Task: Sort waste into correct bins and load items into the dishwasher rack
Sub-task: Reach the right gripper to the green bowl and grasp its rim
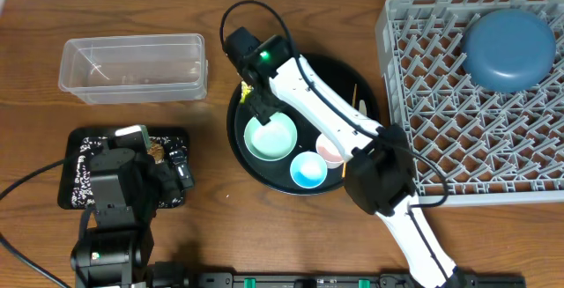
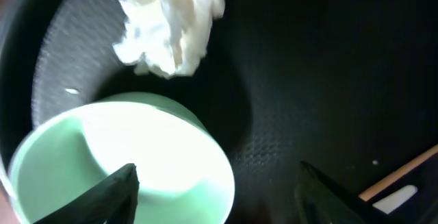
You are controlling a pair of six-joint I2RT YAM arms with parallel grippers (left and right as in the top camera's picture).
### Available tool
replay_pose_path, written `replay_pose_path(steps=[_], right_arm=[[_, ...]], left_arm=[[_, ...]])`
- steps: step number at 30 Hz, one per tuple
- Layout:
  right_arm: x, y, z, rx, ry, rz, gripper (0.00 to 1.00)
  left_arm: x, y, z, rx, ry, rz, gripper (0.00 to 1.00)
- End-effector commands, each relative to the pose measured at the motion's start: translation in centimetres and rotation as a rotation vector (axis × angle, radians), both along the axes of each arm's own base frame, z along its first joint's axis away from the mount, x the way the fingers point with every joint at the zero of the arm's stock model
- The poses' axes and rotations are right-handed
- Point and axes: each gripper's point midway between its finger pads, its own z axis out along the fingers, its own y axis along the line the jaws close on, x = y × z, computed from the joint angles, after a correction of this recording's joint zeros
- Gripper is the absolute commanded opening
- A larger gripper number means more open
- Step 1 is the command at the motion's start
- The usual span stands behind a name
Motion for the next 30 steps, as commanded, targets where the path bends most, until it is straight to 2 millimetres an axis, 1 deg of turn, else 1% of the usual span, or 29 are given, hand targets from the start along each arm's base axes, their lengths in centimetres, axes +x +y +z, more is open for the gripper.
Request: replay_pose_path(steps=[1,5,9,10,12,15,16,19,20,24,25,30], right_arm=[[0.2,-1.1,-1.5,-0.046,0.031,0.019,0.64],[-0.8,-0.7,-2.3,-0.027,0.098,0.07,0.61],[-1.0,-0.9,-3.5,-0.041,0.119,0.069,0.59],[-1.0,-0.9,-3.9,-0.046,0.124,0.069,0.57],[-1.0,-1.0,-4.6,-0.054,0.135,0.066,0.49],[-1.0,-1.2,-5.3,-0.063,0.146,0.061,0.44],[-1.0,-1.3,-5.4,-0.064,0.147,0.061,0.42],[-1.0,-1.4,-5.6,-0.067,0.148,0.06,0.33],[-0.9,-1.4,-5.6,-0.069,0.146,0.059,0.28],[-0.5,-1.9,-5.5,-0.075,0.137,0.038,0.04],[-0.4,-2.0,-5.5,-0.074,0.138,0.035,0.01],[-0.1,-2.2,-4.7,-0.051,0.136,-0.003,0.01]], left_arm=[[0.1,0.1,0.4,-0.01,-0.011,0.017,0.98],[0.1,0.1,0.4,-0.01,-0.011,0.017,0.98],[0.1,0.1,0.4,-0.01,-0.011,0.017,0.98],[0.1,0.1,0.4,-0.01,-0.011,0.017,0.98],[0.1,0.1,0.4,-0.01,-0.011,0.017,0.98],[0.1,0.1,0.4,-0.01,-0.011,0.017,0.98],[0.1,0.1,0.4,-0.01,-0.011,0.017,0.98],[0.1,0.1,0.4,-0.01,-0.011,0.017,0.98],[0.1,0.1,0.4,-0.01,-0.011,0.017,0.98],[0.1,0.1,0.4,-0.01,-0.011,0.017,0.98],[0.1,0.1,0.4,-0.01,-0.011,0.017,0.98],[0.1,0.1,0.4,-0.01,-0.011,0.017,0.98]])
